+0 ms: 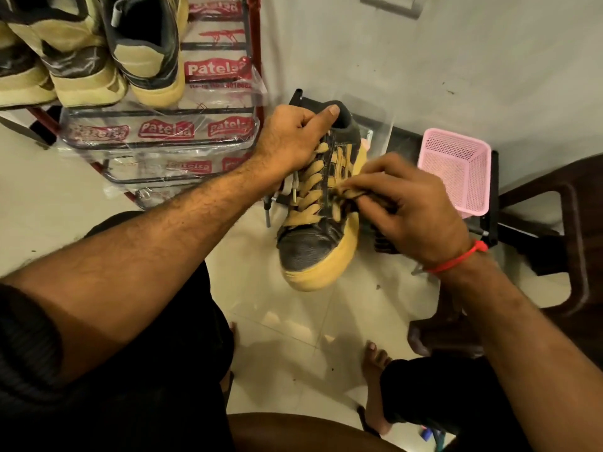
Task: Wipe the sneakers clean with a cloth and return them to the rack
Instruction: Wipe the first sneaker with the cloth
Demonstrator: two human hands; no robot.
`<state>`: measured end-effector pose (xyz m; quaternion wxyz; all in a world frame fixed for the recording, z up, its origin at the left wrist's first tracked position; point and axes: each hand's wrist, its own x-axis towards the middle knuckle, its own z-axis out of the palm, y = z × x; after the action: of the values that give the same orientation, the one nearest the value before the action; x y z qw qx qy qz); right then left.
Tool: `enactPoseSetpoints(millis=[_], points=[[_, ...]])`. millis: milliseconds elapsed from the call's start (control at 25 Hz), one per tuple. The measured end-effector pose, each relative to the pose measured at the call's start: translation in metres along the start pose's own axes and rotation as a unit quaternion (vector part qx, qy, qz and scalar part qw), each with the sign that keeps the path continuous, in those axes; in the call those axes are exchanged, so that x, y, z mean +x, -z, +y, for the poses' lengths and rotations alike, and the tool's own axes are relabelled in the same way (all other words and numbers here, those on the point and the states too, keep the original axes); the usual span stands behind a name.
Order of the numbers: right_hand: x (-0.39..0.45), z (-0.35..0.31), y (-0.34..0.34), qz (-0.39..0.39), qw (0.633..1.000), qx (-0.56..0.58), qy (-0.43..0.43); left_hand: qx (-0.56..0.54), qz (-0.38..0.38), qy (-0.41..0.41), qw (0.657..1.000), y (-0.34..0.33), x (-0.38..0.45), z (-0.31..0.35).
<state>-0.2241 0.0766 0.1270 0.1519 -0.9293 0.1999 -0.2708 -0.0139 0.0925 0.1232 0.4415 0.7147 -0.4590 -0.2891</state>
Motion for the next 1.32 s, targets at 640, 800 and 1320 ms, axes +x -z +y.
enactPoseSetpoints(millis=[640,800,1320], points=[[-0.005,0.003,-0.011,0.030,0.973,0.125,-0.193,-0.030,-0.062,0.058,0.996,0.002,-0.001,-0.002],[-0.006,0.004,-0.014,0.105,0.979,0.057,-0.162,0.039,-0.090,-0.018,0.995,-0.011,-0.006,0.000],[-0.004,0.002,-0.007,0.014,0.998,0.053,-0.018,0.117,-0.046,-0.129,0.984,-0.010,-0.003,0.000]])
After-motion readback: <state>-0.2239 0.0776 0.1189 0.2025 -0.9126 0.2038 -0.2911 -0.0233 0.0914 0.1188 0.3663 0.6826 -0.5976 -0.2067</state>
